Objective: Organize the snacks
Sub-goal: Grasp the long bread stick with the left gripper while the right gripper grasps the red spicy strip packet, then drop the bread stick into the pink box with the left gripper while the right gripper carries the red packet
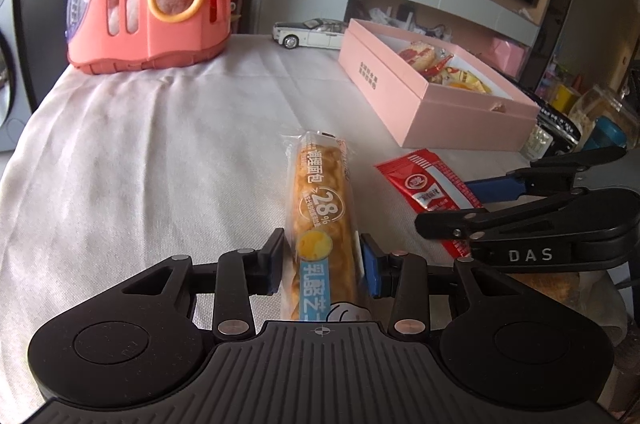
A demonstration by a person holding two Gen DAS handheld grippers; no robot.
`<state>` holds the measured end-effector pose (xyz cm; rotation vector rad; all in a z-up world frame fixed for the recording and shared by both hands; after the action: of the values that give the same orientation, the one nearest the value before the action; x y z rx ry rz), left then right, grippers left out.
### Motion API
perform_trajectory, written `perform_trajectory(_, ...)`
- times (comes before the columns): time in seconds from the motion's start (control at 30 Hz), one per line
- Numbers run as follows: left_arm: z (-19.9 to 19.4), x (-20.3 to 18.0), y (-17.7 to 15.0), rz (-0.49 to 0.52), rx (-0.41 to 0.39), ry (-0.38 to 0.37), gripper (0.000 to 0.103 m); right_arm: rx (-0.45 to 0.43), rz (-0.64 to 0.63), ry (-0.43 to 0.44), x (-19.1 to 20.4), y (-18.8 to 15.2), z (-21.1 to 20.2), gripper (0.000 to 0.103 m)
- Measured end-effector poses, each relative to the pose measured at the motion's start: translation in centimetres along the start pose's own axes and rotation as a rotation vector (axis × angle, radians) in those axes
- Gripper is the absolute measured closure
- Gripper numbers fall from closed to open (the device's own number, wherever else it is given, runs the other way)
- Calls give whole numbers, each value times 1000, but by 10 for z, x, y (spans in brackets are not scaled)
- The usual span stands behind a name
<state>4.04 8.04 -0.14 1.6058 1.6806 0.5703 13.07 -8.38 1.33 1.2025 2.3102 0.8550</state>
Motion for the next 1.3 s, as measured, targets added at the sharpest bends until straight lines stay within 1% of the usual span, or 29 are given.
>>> perform_trajectory(0.07, -1, 4, 0, -32, -6, -12, 60, -5, 9, -7, -3, 0, -3, 53)
perform_trajectory(0.13, -3, 8, 0, -88, -12, -12, 62, -16, 25, -7, -7, 1, -10, 54)
perform_trajectory(0.2, -7, 12, -1, -147, -18, -19, 63, -36, 34, -7, -11, 1, -20, 54)
perform_trajectory(0.27, -11, 13, -5, -177, -21, -28, 65, -60, 38, -4, -15, -1, -32, 54)
perform_trajectory(0.4, -21, 9, -10, -151, -14, -60, 68, -92, 39, -6, -21, -4, -50, 54)
perform_trajectory(0.47, -27, 4, -9, -119, -23, -50, 68, -102, 51, 0, -25, -5, -57, 54)
perform_trajectory(0.53, -35, -3, -6, -85, -50, -43, 68, -118, 61, -9, -29, -4, -63, 55)
perform_trajectory(0.63, -58, -12, 12, -77, -123, -81, 68, -151, 86, -25, -38, -1, -77, 56)
perform_trajectory(0.7, -81, -23, 37, -48, -212, -119, 68, -196, 111, -21, -47, 8, -95, 56)
perform_trajectory(0.8, -118, -48, 85, 32, -375, -140, 68, -316, 116, -25, -62, 35, -138, 56)
perform_trajectory(0.83, -127, -56, 101, 46, -419, -151, 68, -367, 114, -40, -68, 46, -155, 56)
perform_trajectory(0.9, -135, -68, 131, 37, -481, -190, 68, -460, 119, -79, -78, 66, -186, 56)
perform_trajectory(0.93, -134, -72, 144, 24, -505, -205, 68, -502, 122, -100, -84, 73, -199, 56)
perform_trajectory(1.0, -123, -83, 166, 8, -542, -206, 68, -567, 129, -155, -93, 84, -217, 56)
perform_trajectory(1.07, -100, -91, 184, -20, -543, -196, 68, -598, 131, -193, -102, 90, -225, 56)
perform_trajectory(1.1, -85, -94, 191, -43, -524, -186, 68, -601, 135, -205, -106, 91, -227, 56)
perform_trajectory(1.17, -50, -100, 200, -73, -460, -175, 68, -592, 139, -227, -114, 89, -223, 55)
perform_trajectory(1.27, 6, -101, 206, -105, -368, -217, 68, -551, 152, -246, -126, 84, -207, 55)
perform_trajectory(1.3, 24, -100, 206, -127, -348, -214, 68, -532, 160, -247, -131, 83, -199, 55)
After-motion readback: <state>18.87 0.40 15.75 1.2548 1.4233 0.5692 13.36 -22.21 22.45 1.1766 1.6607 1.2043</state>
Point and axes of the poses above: each gripper's, at about its wrist camera, not at the fingertips, and z roughly the way its jaws point, x to its left, y to its top, the point moved 1 cm from there along z, roughly the way its jaws point, and after that the axes turned 2 degrees about -y, right-handed, at the moved point
